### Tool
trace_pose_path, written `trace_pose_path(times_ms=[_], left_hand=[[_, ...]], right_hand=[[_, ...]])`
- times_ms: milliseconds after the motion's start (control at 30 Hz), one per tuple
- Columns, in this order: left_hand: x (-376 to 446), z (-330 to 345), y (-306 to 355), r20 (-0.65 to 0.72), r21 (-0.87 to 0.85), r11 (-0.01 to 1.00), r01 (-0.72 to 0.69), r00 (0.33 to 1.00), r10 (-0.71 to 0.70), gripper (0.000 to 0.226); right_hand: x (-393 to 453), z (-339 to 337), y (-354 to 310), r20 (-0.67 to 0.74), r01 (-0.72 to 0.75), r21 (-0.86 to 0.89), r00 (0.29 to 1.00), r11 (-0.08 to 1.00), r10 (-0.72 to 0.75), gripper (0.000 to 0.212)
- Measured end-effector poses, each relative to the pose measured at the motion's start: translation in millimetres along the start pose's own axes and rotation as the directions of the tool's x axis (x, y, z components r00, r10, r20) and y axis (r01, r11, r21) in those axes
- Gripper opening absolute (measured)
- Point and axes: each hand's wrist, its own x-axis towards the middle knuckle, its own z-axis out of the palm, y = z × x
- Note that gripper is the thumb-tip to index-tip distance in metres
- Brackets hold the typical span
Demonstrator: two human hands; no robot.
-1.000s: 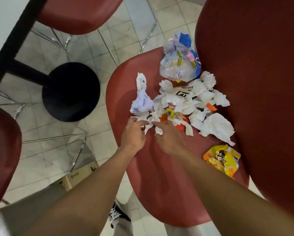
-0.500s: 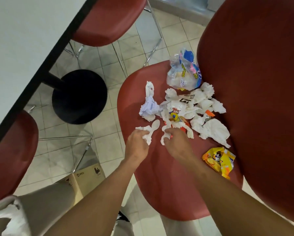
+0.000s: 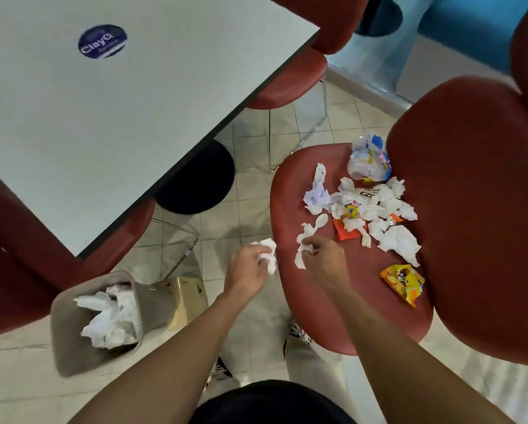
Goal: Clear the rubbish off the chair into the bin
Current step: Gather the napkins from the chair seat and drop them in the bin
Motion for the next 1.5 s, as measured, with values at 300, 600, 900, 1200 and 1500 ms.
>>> trace_pose_path(times_ms=[300,600,900,1200,1500], left_hand=[[-70.4,-95.5,-84.1,-0.137,-0.156,0.983,0.093,0.984,-0.115,0.051],[-137.7,-168.4,-200.2,-0.26,-0.204,0.94,0.274,0.91,-0.322,0.035],[-163.5,-220.6,-277.8,-0.349,-0.292,0.887,0.357,0.824,-0.446,0.036],[-155.3,-234.3,-302.5,-0.187,-0.273,0.875,0.401,0.87,-0.457,0.046],[-117.7,-214.3,-254.1,-0.115,-0.293,0.897,0.33,0.92,-0.376,0.033]], right_hand=[[-92.5,77.2,-74.3,0.079,0.124,-0.034,0.99,0.992,-0.121,0.03],[-155.3,179.4,-133.0,0.284,0.205,-0.145,0.946,0.968,-0.158,0.038],[-197.1,258.8,-187.7,0.448,0.336,-0.211,0.868,0.918,-0.214,0.041],[-205.6,269.8,-216.1,0.492,0.544,-0.192,0.774,0.817,-0.399,0.051],[-155.0,223.0,-185.1,0.384,0.31,-0.306,0.905,0.9,-0.182,0.046]])
